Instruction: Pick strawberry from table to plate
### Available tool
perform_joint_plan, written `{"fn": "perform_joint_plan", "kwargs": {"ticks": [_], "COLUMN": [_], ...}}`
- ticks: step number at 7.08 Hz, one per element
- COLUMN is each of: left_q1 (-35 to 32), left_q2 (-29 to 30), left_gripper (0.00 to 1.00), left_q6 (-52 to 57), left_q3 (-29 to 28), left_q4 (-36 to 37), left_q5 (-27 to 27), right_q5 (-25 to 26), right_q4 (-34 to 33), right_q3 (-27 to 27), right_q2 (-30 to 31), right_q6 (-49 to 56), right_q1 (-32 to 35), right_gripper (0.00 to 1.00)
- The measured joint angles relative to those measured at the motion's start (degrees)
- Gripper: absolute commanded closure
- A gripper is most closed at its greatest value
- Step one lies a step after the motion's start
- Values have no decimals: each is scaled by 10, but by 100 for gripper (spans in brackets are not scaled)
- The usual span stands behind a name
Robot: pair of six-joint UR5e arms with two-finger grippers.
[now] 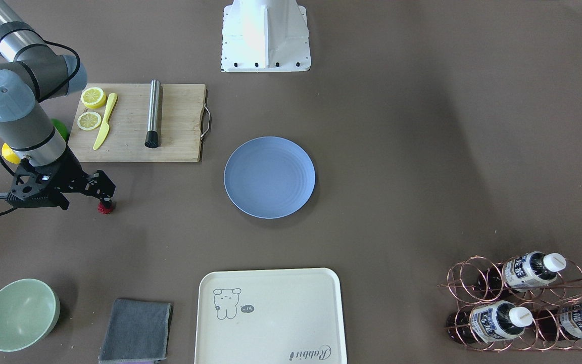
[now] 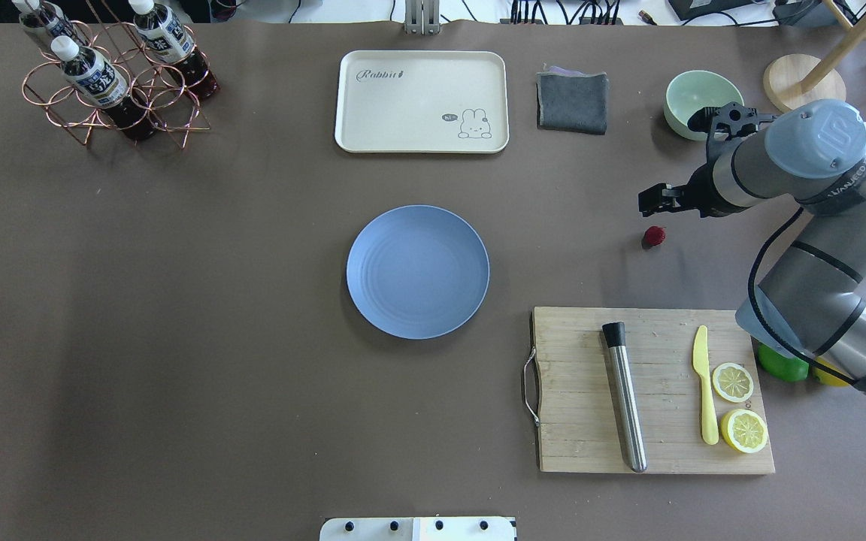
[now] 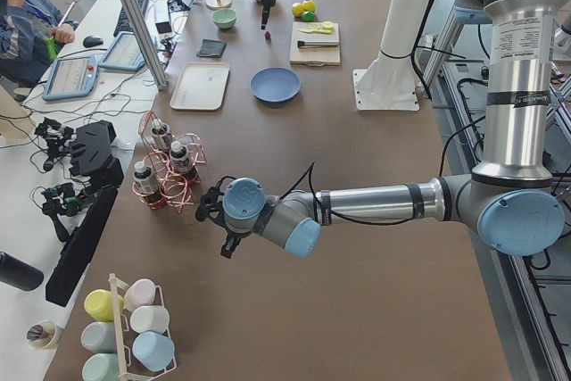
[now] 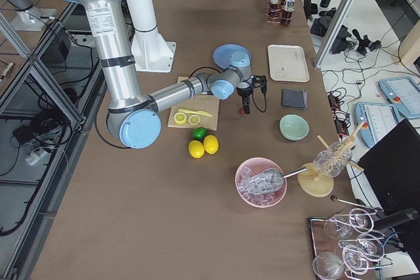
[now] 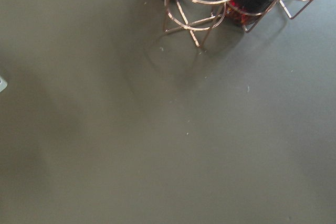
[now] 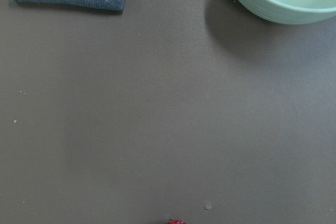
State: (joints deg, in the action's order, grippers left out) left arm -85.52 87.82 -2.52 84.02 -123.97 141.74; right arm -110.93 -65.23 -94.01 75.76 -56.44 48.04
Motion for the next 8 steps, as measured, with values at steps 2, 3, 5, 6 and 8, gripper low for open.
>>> {"fn": "perform_joint_plan", "kwargs": {"ticks": [2,3,5,6,8], "left_q1": [0,3,5,5,6], "left_q2": [1,6,11,12,12], "left_gripper": [1,1,1,1,1], "left_q6": [-1,-2,-3,-4,-4], "left_q3": [-4,-3,0,0,1], "left_q4": [16,42,71,74,75], "left_q5": [-11,-13,-12,-12,-12], "right_q5": [12,20,32,39,44], "right_q4": [1,1,1,1,2], "right_q3": [13,17,22,22,22], "right_q2": [-1,-1,-2,-3,-3], "right_q6": [-1,-5,-13,-14,-15], "right_q1": [-14,-23,-37,-44,-50], "right_gripper": [4,5,16,31,69]}}
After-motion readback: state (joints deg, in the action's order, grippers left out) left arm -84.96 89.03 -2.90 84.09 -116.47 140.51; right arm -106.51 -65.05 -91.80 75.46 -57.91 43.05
